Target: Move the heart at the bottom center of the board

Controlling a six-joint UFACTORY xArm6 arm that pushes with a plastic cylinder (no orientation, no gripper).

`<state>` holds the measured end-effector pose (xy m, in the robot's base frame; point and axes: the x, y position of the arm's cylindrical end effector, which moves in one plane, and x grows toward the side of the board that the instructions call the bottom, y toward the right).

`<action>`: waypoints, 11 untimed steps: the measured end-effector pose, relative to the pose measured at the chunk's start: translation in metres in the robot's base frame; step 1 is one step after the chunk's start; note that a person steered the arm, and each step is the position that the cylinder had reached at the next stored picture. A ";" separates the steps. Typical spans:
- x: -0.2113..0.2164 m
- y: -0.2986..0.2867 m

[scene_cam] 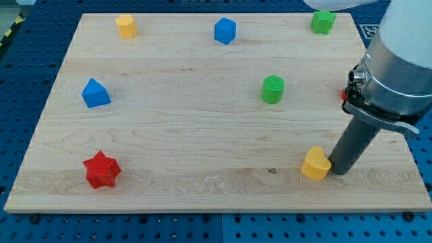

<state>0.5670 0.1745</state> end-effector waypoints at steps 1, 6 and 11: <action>0.000 -0.001; -0.003 -0.075; -0.017 -0.083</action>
<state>0.5501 0.0920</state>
